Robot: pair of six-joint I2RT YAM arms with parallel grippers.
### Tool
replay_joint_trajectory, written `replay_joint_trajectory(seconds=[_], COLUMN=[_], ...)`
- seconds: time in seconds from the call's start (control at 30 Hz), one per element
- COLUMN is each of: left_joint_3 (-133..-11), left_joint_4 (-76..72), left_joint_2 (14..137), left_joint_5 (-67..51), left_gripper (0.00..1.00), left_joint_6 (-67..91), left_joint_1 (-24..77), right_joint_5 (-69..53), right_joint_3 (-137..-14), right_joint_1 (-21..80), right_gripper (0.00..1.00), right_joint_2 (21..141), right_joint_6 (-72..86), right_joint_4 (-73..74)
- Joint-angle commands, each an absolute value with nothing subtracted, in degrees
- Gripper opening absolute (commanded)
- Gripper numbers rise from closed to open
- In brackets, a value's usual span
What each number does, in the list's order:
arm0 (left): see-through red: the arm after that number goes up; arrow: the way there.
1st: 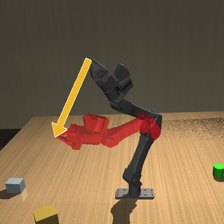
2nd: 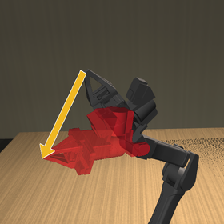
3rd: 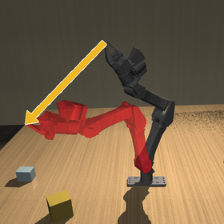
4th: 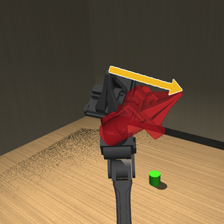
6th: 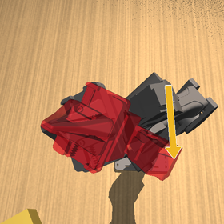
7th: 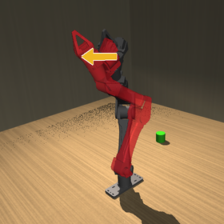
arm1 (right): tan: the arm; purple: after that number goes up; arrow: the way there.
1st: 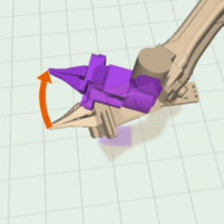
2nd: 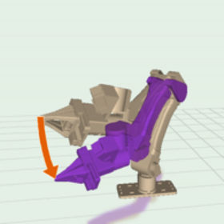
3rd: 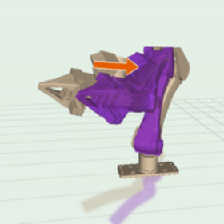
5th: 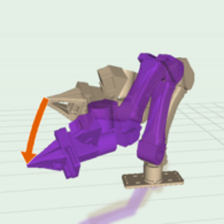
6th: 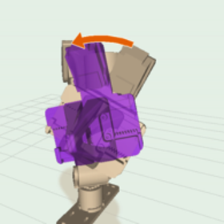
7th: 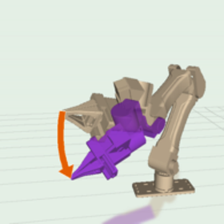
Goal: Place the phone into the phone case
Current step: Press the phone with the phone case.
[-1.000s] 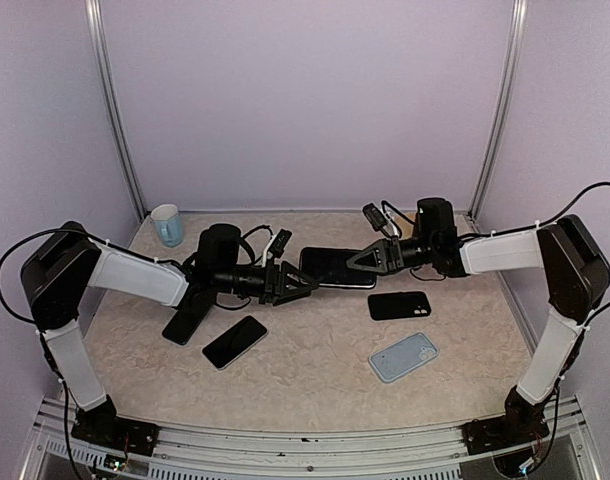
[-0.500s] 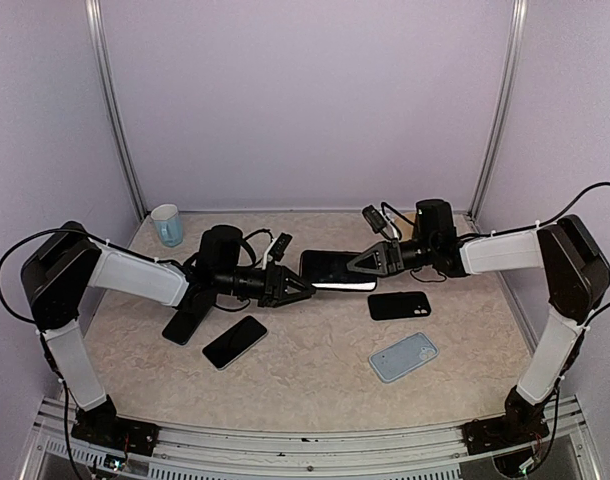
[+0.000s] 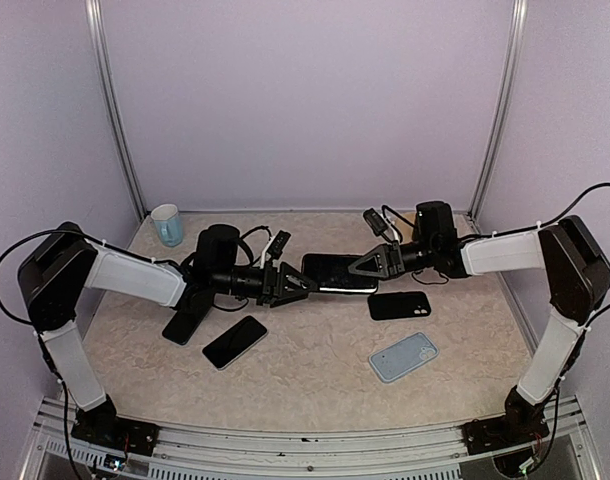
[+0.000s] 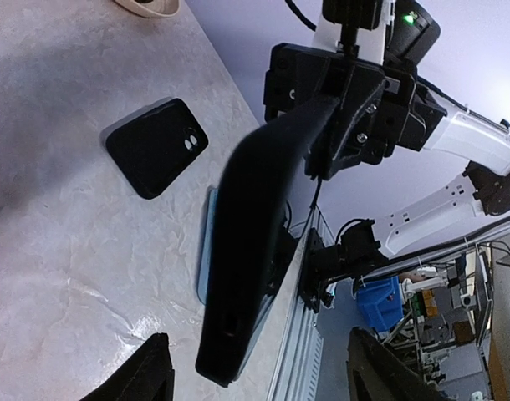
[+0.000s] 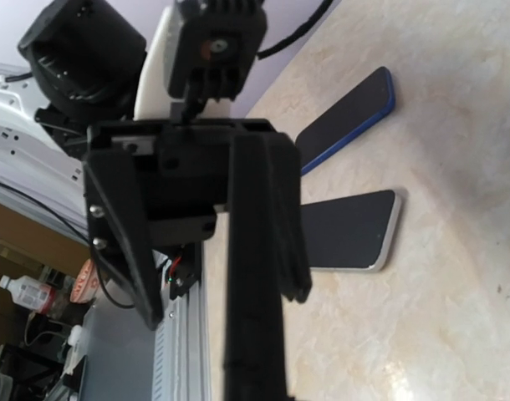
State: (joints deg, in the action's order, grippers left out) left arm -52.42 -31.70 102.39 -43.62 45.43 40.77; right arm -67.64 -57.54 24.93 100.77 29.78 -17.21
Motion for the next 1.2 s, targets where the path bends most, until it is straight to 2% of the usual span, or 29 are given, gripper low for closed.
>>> replay_joint_trajectory(seconds=[0.0,0.13,0.3,0.4,0.5,0.67,1.0,1.1,1.17], left_joint_3=[-51.25,-51.78,-53.14,-54.13,-54.95,-55.93,-56.55,-55.87,-55.39], left_joint_4=[-32.69,-31.96,-31.49,-32.07,-33.11,-33.32,-32.71,-32.30,-32.10], left_joint_2=[100.13,100.02,100.10,100.73,101.66,102.59,102.59,101.97,101.72], left_joint_5=[-43.93,-43.73,-43.31,-43.61,-44.14,-45.06,-44.50,-43.98,-43.54], left_gripper=[0.71,0.79,0.97,0.97,0.93,0.76,0.22,0.11,0.00], left_joint_6=[43.79,43.27,42.28,42.36,42.86,42.85,43.29,43.08,42.97], left_joint_1=[39.56,38.73,38.71,39.00,39.56,40.42,41.04,41.13,41.05], right_joint_5=[-68.63,-69.02,-69.67,-69.70,-69.87,-69.55,-68.34,-67.73,-67.17], right_joint_3=[-57.75,-57.04,-56.99,-57.10,-57.03,-56.44,-55.88,-56.29,-57.03], right_joint_1=[24.52,24.52,24.50,24.52,24.52,24.51,24.52,24.52,24.62], right_gripper=[0.00,0.00,0.00,0.00,0.00,0.00,0.00,0.00,0.00], right_joint_2=[98.04,97.14,96.52,96.73,97.04,96.86,96.97,96.95,97.03], right_joint_6=[30.96,31.75,32.51,32.86,33.59,33.45,31.64,30.19,28.59], right_joint_4=[-19.13,-20.25,-21.00,-21.50,-22.39,-22.56,-20.34,-18.46,-15.95])
